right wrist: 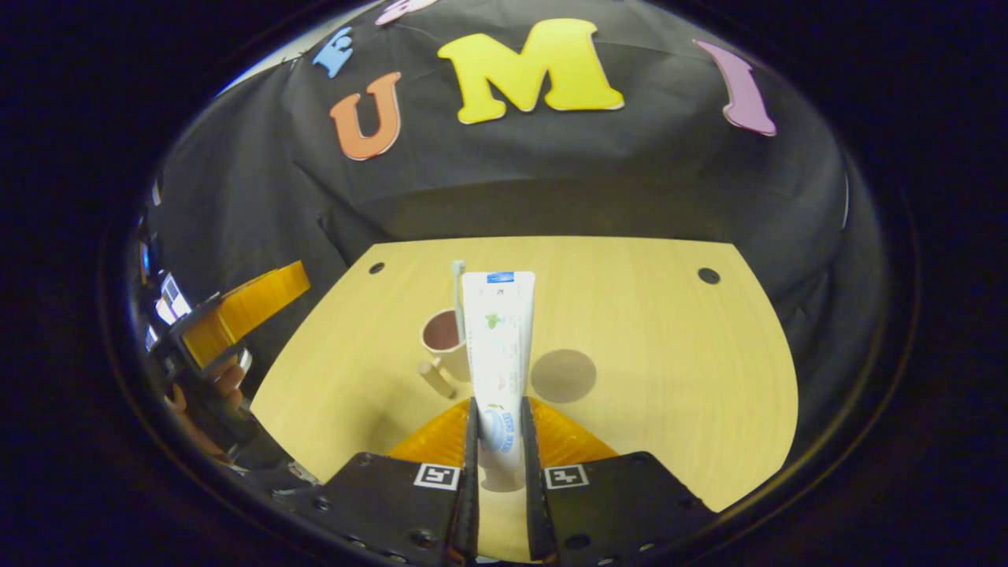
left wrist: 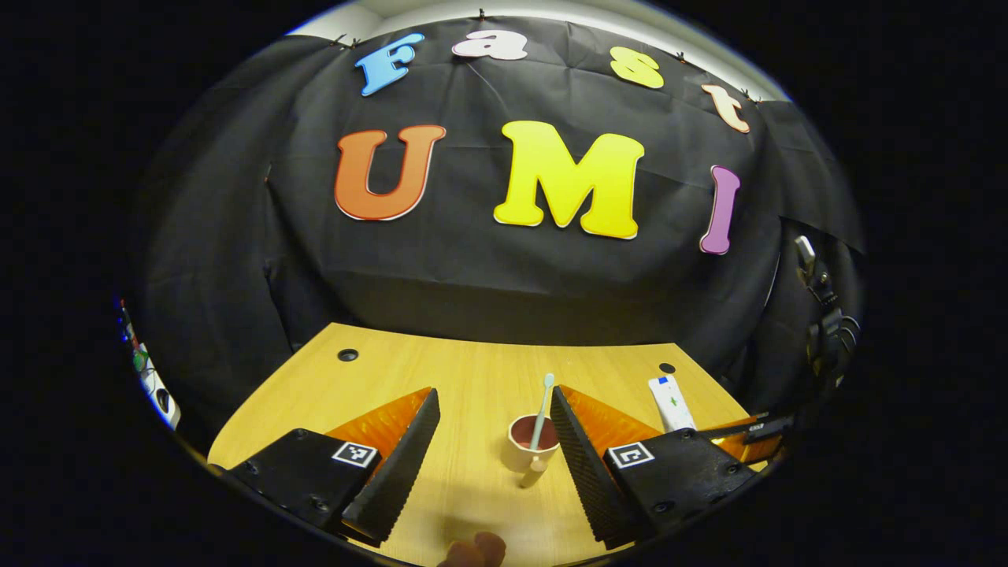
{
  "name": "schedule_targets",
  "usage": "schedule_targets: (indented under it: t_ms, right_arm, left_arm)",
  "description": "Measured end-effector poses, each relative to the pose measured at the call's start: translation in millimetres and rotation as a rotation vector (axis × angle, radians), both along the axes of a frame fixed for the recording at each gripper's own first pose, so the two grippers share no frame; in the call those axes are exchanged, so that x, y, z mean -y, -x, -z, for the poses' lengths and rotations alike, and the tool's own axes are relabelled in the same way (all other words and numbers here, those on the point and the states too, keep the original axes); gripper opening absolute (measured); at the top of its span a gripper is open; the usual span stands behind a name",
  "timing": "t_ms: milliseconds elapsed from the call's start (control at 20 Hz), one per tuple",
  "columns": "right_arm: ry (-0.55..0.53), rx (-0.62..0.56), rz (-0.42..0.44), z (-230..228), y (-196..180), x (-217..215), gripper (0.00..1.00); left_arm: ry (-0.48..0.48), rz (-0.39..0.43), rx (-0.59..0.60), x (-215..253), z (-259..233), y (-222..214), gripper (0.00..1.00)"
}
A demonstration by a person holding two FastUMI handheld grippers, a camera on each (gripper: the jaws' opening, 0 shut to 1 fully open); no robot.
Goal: Put the toothbrush and toothpaste on the desktop into the cup, then pick up the cup and place it on the coaster on the desktop.
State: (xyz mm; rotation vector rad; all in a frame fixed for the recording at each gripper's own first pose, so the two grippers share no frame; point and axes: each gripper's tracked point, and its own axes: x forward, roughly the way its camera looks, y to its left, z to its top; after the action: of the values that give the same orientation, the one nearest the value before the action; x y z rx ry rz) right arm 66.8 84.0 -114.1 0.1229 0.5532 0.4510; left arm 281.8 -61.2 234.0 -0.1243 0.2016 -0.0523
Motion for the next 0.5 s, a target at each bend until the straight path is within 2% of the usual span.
schedule_targets:
  t_ms: [200, 500]
  right_arm:
    - [-0.008, 0.044, -0.031, -17.5, -35.7, -43.6, 0.24]
    - [-0.038, 0.032, 0.005, -20.7, -86.7, -83.8, 0.24]
  left_arm:
    - [-0.051, -0.098, 0.004, -34.8, -1.8, 37.7, 0.9]
    - [0.022, -0.187, 0.002, -57.1, -2.2, 78.4, 0.9]
